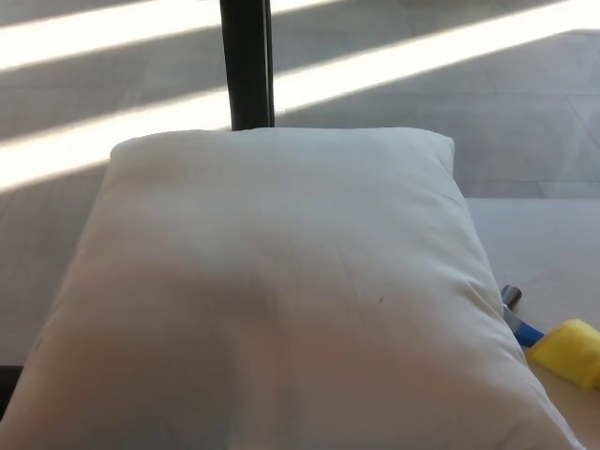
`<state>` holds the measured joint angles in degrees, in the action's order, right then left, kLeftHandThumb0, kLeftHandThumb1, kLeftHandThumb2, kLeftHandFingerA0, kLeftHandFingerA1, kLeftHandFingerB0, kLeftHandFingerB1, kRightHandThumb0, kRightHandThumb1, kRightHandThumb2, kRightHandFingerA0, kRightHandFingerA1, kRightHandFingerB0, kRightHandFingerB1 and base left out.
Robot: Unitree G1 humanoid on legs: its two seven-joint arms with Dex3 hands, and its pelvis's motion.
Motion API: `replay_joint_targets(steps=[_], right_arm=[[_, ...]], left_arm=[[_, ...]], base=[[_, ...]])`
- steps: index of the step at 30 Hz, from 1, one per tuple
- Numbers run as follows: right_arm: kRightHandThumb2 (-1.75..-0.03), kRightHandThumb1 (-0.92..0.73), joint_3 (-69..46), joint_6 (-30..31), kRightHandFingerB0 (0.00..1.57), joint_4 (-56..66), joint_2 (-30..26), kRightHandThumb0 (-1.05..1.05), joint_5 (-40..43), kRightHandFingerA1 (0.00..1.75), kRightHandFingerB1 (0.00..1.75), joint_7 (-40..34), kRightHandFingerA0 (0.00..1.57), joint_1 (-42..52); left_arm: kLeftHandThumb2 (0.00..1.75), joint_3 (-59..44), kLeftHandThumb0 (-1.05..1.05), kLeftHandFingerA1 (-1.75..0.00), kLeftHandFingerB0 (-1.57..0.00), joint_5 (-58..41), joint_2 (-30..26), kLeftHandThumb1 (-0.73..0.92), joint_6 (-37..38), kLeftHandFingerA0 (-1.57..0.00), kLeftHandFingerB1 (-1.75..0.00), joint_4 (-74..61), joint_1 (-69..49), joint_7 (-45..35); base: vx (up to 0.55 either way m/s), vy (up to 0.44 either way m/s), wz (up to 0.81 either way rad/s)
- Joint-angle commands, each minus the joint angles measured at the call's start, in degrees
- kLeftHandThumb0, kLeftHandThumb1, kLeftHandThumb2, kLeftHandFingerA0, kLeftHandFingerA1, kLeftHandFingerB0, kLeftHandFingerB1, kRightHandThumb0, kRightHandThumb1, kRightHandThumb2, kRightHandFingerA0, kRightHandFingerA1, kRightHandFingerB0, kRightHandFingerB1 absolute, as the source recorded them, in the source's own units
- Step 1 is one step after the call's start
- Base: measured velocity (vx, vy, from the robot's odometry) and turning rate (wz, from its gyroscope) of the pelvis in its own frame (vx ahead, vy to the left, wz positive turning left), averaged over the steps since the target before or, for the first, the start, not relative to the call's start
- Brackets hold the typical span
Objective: A hammer is kept on the right hand side and a pillow is kept on the left hand side on the desk infront of the robot and the robot uses its right hand to pick up the hammer and makes a downward swinging motion to hit the pillow
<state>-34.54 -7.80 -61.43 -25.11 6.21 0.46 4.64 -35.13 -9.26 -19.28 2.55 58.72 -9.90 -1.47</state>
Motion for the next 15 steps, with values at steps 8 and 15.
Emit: replay_joint_targets(steps=[8,15], right_arm=[[-0.90,-0.57,-15.1,6.4,0.00,0.8,-8.4,-0.86,14.0,0.12,0.06,-2.2,0.00,-8.1],[-0.97,-0.58,-12.2,1.4,0.02,11.9,-9.1,-0.84,11.9,0.34,0.29,-1.3,0.04,-14.1]], left_arm=[[0.87,-12.5,-0.51,-0.56,-0.27,-12.1,-0.8,0.49,-6.8,-0.35,-0.51,-3.3,5.8,6.4],[0.58,-7.5,-0.54,-0.44,-0.38,-11.6,1.3,0.64,-7.8,-0.44,-0.41,-14.8,7.0,0.5]], base=[[0.00,0.000,0.00],[0.00,0.000,0.00]])
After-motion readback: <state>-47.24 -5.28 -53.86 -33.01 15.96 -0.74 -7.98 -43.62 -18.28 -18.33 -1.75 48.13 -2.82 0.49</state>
